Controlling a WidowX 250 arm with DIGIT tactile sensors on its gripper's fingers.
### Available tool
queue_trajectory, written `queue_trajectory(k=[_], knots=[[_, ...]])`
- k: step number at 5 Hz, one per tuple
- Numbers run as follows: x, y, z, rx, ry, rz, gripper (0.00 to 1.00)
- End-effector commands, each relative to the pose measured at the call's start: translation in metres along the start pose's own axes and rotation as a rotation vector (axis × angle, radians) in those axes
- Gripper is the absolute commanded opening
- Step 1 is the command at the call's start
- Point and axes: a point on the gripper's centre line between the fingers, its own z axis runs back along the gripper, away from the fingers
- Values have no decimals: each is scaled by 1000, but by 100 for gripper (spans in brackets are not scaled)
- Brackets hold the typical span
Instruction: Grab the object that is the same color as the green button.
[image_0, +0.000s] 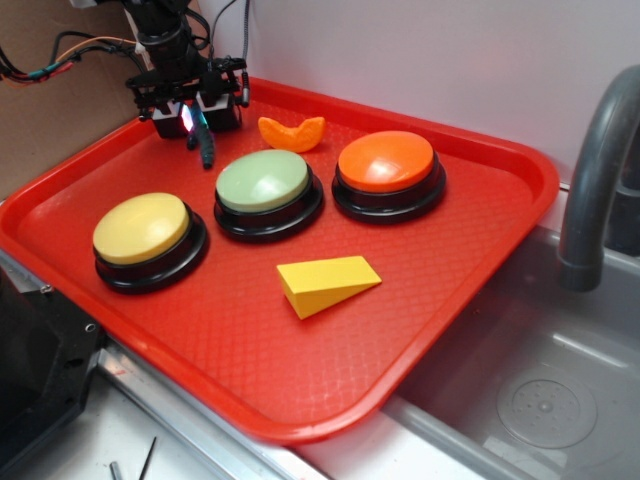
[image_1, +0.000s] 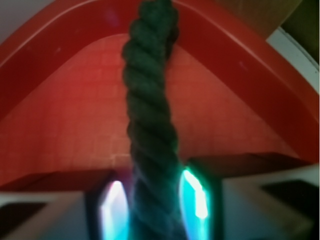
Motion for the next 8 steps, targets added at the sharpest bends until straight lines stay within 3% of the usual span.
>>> queue_trajectory(k=[1, 2, 4, 5, 6, 8], knots=[[5, 8, 19, -24, -34, -15, 0], [0, 16, 41, 16, -43, -34, 0], [0, 26, 109, 31, -63, -45, 0], [-5, 13, 136, 44, -38, -100, 0], [-26, 7, 162, 76, -8, -128, 0], [-55, 9, 199, -6, 29, -236, 0]])
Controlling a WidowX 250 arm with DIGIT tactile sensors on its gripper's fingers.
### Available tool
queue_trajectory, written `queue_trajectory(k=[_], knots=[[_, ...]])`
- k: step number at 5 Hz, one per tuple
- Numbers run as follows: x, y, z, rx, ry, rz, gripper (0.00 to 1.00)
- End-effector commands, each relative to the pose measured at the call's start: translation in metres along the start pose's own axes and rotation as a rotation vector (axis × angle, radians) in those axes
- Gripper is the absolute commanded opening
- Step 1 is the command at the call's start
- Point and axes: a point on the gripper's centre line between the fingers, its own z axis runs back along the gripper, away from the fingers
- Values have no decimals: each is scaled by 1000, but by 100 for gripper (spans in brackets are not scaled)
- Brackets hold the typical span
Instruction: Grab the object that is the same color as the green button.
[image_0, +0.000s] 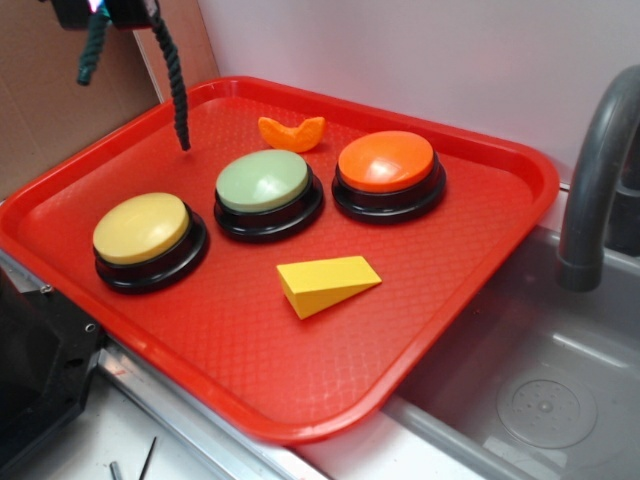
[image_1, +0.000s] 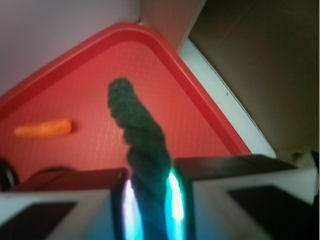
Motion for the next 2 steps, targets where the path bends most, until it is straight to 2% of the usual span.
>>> queue_trajectory(k=[1, 2], knots=[[-9, -1, 46, -91, -91, -97, 0], [-12, -3, 55, -100, -113, -116, 0]])
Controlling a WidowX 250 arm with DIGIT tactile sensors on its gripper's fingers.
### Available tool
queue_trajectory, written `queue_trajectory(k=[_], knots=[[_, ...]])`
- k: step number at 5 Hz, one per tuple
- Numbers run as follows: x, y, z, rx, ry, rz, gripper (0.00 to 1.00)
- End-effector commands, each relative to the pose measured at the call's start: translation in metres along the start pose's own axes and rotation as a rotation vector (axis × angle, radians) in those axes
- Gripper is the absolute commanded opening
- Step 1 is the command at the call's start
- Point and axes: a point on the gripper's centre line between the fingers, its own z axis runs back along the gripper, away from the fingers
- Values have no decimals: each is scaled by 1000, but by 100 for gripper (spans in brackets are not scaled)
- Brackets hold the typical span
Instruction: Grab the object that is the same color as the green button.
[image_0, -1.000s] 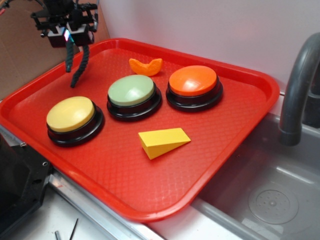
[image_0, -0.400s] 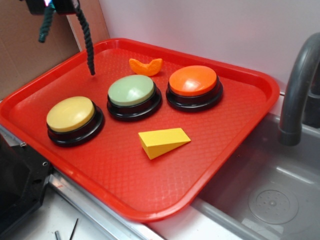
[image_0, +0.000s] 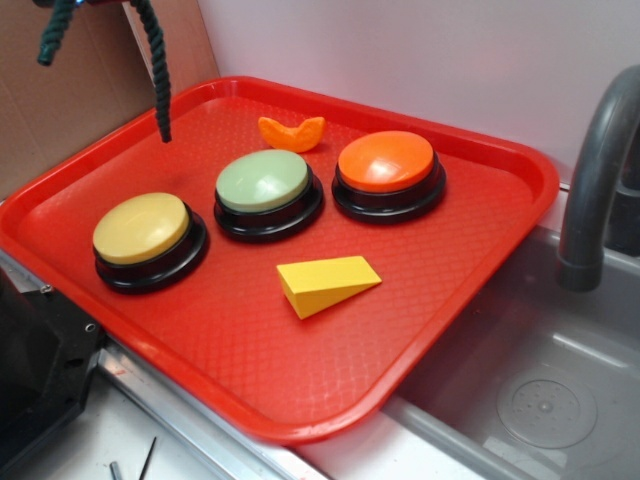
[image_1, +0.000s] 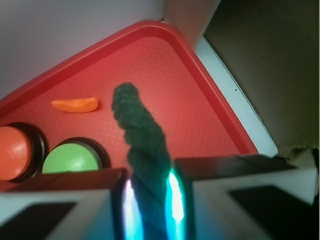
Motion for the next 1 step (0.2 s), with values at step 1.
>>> queue_trajectory(k=[1], knots=[[9, 6, 28, -10, -82, -18, 0]])
